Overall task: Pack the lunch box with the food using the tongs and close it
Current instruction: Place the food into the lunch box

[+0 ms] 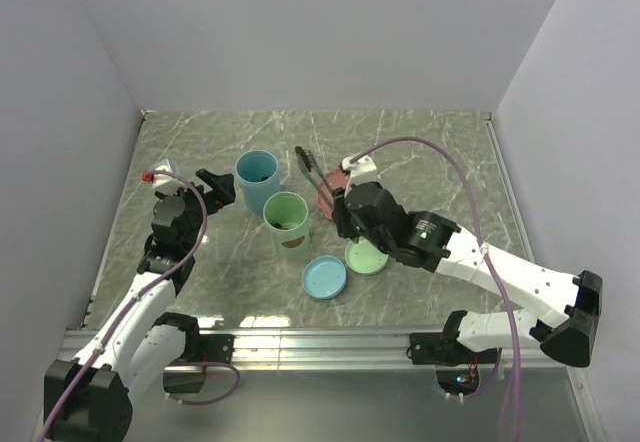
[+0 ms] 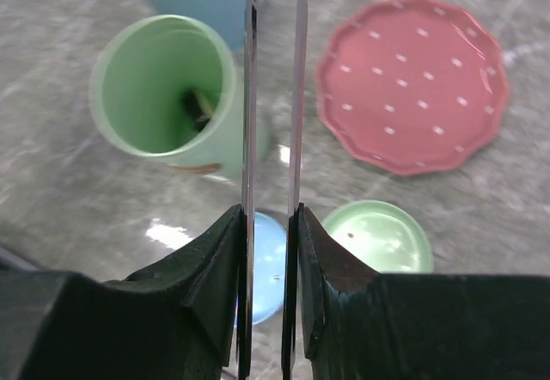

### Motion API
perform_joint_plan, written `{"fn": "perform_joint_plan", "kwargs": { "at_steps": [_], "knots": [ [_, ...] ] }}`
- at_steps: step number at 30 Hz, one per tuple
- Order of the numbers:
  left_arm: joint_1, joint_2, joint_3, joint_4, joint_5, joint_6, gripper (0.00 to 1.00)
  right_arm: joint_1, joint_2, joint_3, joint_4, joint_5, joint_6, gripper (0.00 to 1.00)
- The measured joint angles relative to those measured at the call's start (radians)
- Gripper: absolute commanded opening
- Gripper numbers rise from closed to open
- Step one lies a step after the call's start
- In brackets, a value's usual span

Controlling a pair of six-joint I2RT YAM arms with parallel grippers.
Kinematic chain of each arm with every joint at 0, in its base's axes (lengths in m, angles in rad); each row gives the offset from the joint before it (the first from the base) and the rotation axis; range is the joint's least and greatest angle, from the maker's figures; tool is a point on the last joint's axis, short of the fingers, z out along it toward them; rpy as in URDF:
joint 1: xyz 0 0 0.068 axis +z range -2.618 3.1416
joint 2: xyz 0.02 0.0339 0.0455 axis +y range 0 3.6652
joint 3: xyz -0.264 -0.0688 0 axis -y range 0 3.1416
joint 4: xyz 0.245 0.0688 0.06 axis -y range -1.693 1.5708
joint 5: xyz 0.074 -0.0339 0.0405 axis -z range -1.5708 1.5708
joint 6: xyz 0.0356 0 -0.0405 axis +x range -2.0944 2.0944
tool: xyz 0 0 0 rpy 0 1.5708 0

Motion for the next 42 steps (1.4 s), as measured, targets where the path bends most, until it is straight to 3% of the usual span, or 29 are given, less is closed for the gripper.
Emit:
{"fn": "perform_joint_plan", "kwargs": {
  "at_steps": [6,14,37,42],
  "knots": [
    [0.000,0.000,0.000,0.000,-0.001,0.000,0.99,0.156,0.020,0.042,-0.006,0.054,-0.005,0.22],
    [0.000,0.000,0.000,0.000,-0.001,0.000,0.99,0.266,0.007,0.020,-0.037,0.102,0.035,0.22],
    [0.000,-0.006,0.000,-0.001,-0.009,0.000,0.99,0.348,-0.106,-0.075,-0.088,0.134,0.116,0.24],
    [0.000,-0.007,0.000,-0.001,-0.009,0.000,0.99,0.363,-0.106,-0.075,-0.100,0.133,0.130,0.33]
  ]
}}
